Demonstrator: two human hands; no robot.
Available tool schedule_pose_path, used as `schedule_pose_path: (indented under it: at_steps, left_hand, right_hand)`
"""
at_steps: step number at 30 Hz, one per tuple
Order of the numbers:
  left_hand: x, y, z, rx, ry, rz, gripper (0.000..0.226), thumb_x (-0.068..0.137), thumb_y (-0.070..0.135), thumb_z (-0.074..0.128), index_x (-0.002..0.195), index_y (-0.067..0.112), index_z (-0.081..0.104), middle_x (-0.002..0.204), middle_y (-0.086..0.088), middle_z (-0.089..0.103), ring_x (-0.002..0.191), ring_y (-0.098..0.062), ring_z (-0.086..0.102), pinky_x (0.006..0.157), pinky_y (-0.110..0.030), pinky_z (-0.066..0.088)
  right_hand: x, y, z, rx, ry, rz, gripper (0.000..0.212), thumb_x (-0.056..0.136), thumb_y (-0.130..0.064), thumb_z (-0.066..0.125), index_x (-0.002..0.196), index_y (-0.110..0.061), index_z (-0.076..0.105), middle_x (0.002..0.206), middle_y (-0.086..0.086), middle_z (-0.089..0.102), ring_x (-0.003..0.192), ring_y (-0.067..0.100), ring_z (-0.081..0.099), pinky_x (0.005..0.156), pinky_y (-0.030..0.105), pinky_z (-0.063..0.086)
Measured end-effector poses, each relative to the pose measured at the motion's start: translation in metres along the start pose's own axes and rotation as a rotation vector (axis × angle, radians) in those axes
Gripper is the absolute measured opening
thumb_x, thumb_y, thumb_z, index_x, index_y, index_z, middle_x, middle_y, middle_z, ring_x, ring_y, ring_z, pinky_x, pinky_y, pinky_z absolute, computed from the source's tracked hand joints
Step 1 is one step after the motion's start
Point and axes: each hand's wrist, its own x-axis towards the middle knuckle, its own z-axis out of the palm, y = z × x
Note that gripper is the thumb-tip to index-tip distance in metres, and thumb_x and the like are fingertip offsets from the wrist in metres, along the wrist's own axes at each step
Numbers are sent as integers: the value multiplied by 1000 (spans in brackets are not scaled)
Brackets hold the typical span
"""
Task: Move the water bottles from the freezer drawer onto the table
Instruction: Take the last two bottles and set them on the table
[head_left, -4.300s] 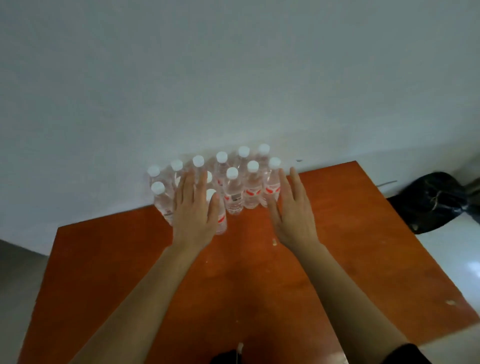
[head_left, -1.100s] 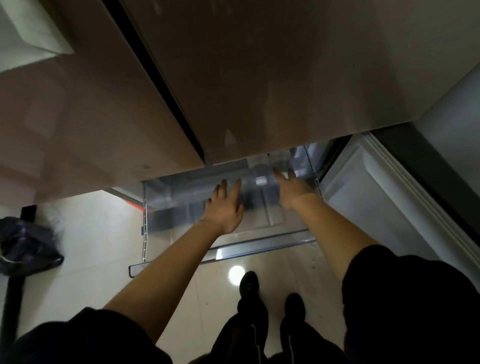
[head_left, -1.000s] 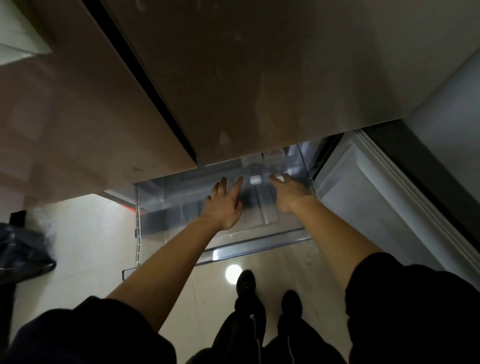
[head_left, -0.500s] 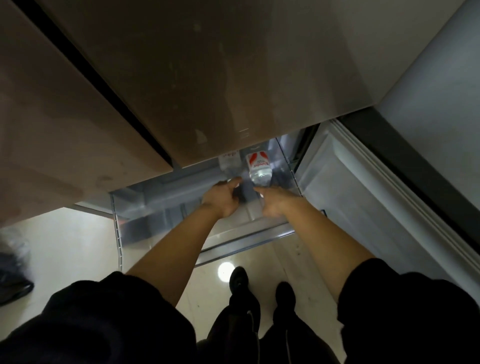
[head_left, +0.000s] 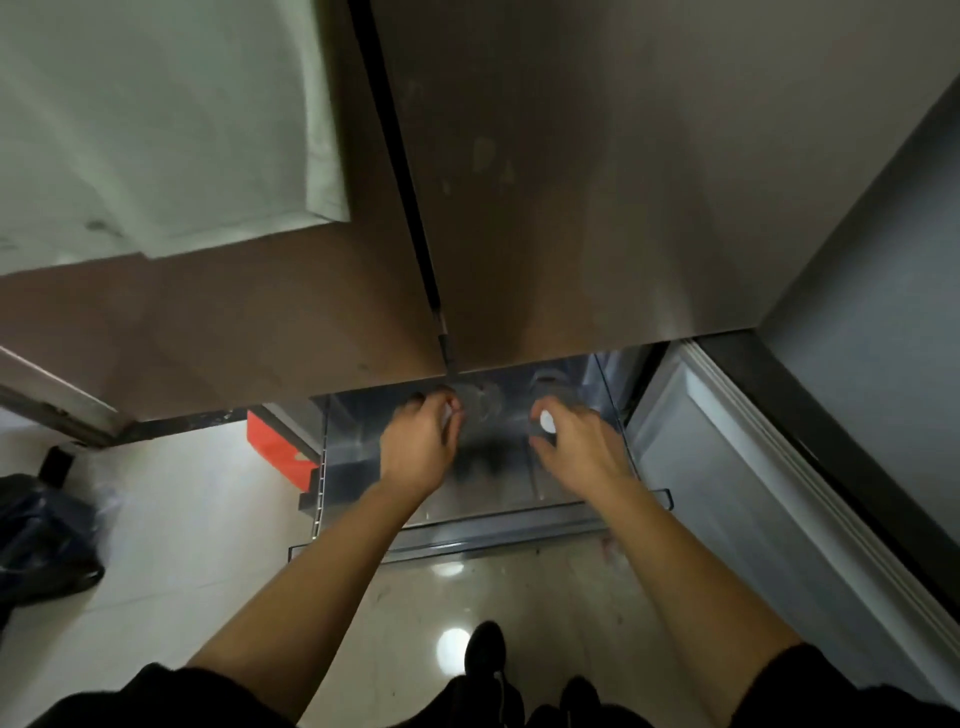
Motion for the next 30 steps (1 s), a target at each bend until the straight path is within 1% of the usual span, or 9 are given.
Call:
schedule_pose_path:
  at_steps: [3,7,12,14,17,20,24,26,30]
  left_hand:
    - [-2,5,-15,61,45,44,22,93,29,63,112,17,65,98,-16,65,91,-38,60,70,-42,53]
    - [-15,-5,-16,46,73,74,17,93,27,62,107,18,63,93,-11,60,89,-32,57,65,-37,48]
    - [-29,-14,-14,-150,14,-114,34,91,36,62,119,17,55,109,-6,56,96,-24,57,77,-38,51]
    - [-36,-14,-9,-176,-3,-201,46,89,45,63,126,21,50,116,-7,48,101,-26,56,83,-40,52]
    - [-45,-20,5,-262,-155,-333,80,77,50,77,140,28,33,136,-9,39,121,-30,49,100,-47,48]
    - [-50,-22,18,-347,-164,-363,99,71,44,84,146,32,20,141,-9,47,125,-33,53,99,-51,50]
    - [-46,-16,20,-350,-67,-356,85,78,36,82,143,24,28,137,-10,54,121,-33,56,97,-44,49]
    - [-46,-16,17,-399,-46,-341,79,79,30,82,140,23,32,135,-8,56,120,-32,57,96,-43,49]
    - [-57,-16,3,-519,-30,-341,80,72,24,87,129,33,31,128,3,56,118,-27,58,95,-39,51]
  right_hand:
    - [-1,-9,-26,67,117,31,19,96,-33,58,115,-27,58,101,7,69,93,32,65,66,31,43]
    - [-4,-15,-34,78,-1,109,24,94,-40,59,116,-31,57,103,5,69,95,32,65,68,30,40]
    - [-11,-14,-13,119,51,162,44,90,-46,65,127,-26,54,105,7,69,97,31,66,69,30,44]
    - [-13,-11,-3,98,100,200,59,85,-49,71,134,-24,50,114,8,66,104,30,64,74,33,49]
    - [-22,-6,14,47,133,268,81,73,-48,83,140,-28,42,129,12,45,115,32,53,84,36,49]
    - [-28,-4,26,148,140,315,86,74,-41,85,143,-27,35,138,15,35,120,35,50,89,39,50]
    - [-25,-2,29,264,107,311,79,80,-37,81,140,-29,31,137,12,53,120,37,57,89,40,51]
    - [-25,-1,26,319,83,306,76,81,-33,80,140,-30,31,134,10,58,120,35,58,84,35,49]
    - [-29,1,18,437,13,258,75,81,-27,82,138,-29,33,129,10,61,114,29,60,77,27,43]
